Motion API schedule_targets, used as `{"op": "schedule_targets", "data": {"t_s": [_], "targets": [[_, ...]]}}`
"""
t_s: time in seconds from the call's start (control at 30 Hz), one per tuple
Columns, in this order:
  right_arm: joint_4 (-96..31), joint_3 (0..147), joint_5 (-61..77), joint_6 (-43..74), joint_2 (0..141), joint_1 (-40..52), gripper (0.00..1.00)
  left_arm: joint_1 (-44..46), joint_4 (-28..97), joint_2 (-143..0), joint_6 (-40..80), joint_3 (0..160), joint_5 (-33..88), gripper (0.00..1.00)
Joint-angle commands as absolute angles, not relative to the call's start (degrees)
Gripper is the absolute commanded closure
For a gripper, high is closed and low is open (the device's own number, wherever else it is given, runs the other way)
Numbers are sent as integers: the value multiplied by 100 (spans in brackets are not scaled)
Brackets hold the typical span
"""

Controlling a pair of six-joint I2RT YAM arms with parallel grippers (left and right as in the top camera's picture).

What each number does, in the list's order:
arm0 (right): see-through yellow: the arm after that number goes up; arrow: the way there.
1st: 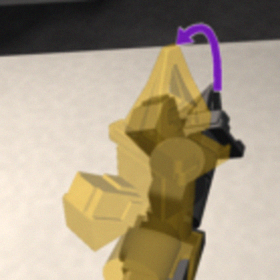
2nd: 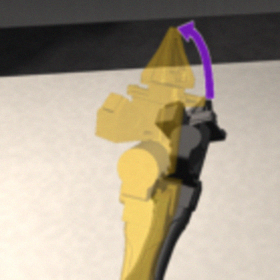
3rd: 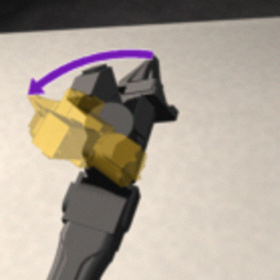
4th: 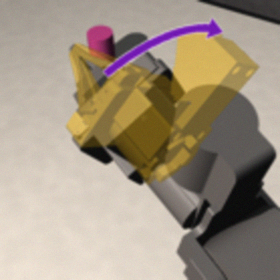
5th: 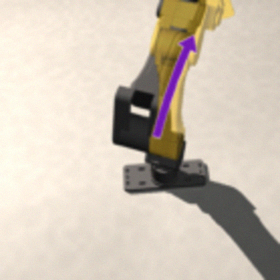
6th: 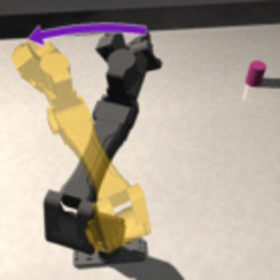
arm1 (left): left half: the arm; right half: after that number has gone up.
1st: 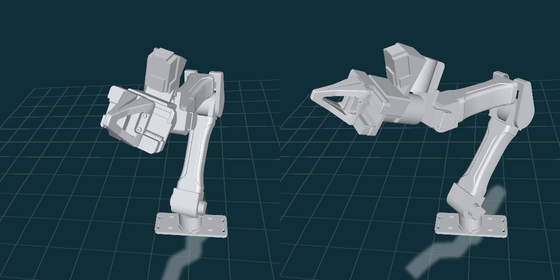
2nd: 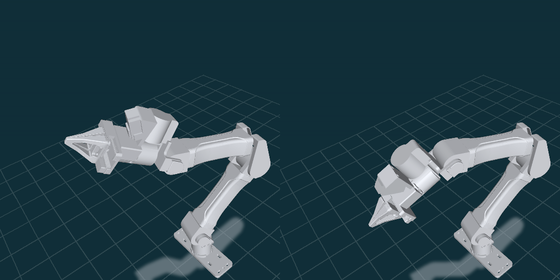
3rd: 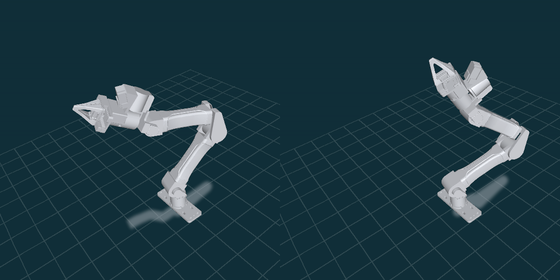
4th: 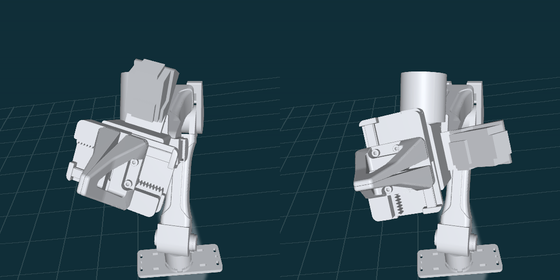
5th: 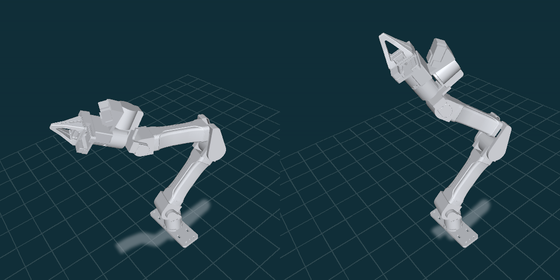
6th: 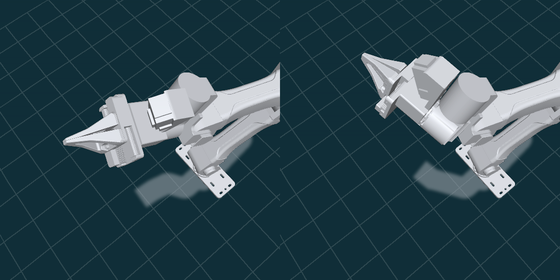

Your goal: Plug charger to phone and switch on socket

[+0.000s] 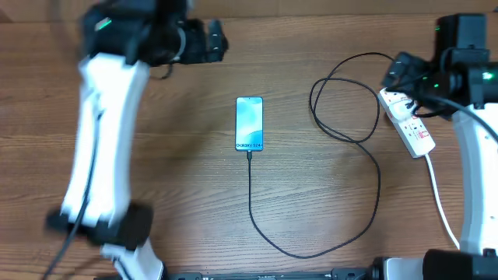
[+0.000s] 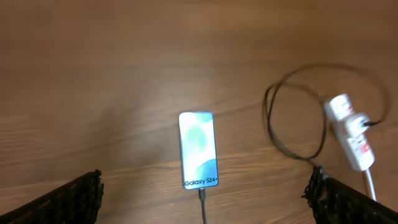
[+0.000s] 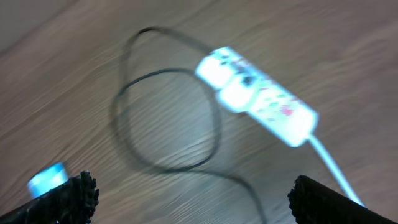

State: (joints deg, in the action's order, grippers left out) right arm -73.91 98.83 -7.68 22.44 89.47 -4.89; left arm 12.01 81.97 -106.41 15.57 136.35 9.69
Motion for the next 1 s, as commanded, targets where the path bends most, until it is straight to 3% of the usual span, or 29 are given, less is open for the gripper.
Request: {"op": "schedule_targets", "data": {"t_s": [0.0, 0.3, 0.47, 0.73, 0.97], "targets": [[-7345, 9841, -1094, 2206, 9030, -805, 0, 1245, 8490, -9942, 1682, 13699, 71, 1], [-7122, 9841, -1087, 2211, 9056, -1085, 0, 1262, 9546, -9212, 1841, 13697, -89, 0], [-6906, 9841, -1096, 2209, 9056, -1100, 0, 1815, 9623, -9000, 1962, 13312, -456, 0], [-6672, 9841, -1361, 2198, 9067, -1100, 0, 3301, 9393, -7793, 3402, 11233, -2272, 1], [-6501, 9841, -1415, 1483, 9198, -1210, 0, 3446, 8195, -6399, 3533, 9067, -2246, 0]]}}
